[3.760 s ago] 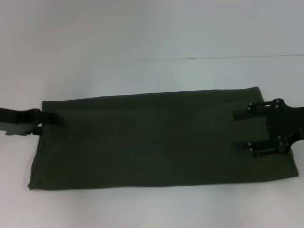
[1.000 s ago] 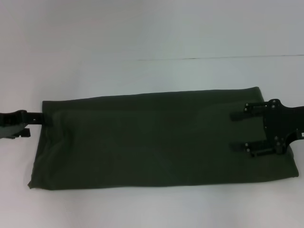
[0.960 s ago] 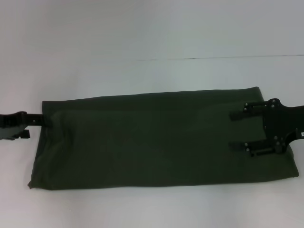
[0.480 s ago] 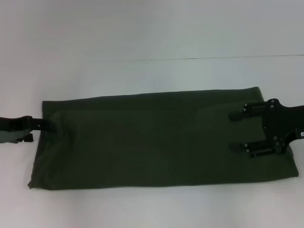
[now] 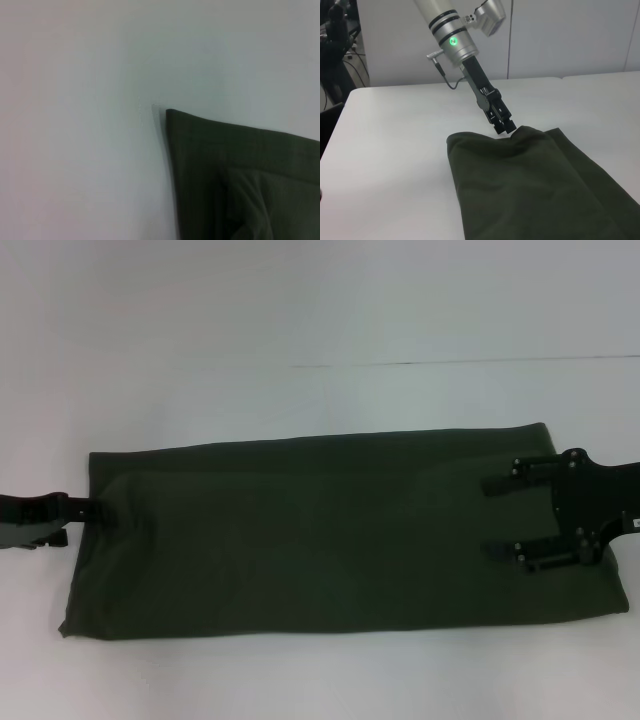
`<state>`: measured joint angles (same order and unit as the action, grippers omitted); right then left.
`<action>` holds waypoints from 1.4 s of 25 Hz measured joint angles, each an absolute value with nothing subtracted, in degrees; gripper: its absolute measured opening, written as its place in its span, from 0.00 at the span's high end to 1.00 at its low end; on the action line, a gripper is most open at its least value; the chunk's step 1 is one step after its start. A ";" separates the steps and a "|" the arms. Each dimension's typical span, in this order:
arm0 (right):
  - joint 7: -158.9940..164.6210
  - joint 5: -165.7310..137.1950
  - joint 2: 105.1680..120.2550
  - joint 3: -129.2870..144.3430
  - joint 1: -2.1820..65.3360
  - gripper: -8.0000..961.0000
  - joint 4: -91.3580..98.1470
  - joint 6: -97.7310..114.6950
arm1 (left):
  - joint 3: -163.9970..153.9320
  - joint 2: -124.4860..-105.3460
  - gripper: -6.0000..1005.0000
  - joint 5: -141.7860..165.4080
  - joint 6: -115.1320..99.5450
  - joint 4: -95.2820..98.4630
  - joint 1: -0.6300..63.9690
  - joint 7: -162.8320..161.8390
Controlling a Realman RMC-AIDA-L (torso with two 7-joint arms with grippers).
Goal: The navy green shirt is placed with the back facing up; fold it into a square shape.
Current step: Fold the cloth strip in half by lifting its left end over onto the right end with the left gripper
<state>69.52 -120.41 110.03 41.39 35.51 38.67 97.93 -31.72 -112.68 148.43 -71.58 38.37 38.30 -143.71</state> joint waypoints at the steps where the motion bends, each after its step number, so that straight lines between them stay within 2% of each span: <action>1: 69.52 -120.41 110.03 41.40 35.51 0.17 38.67 97.93 | -31.73 -112.68 0.13 148.44 -71.58 38.28 38.31 -143.65; 35: 69.70 -120.41 110.30 41.40 35.51 0.17 39.39 98.02 | -33.03 -112.99 0.13 148.19 -72.87 36.10 39.39 -144.02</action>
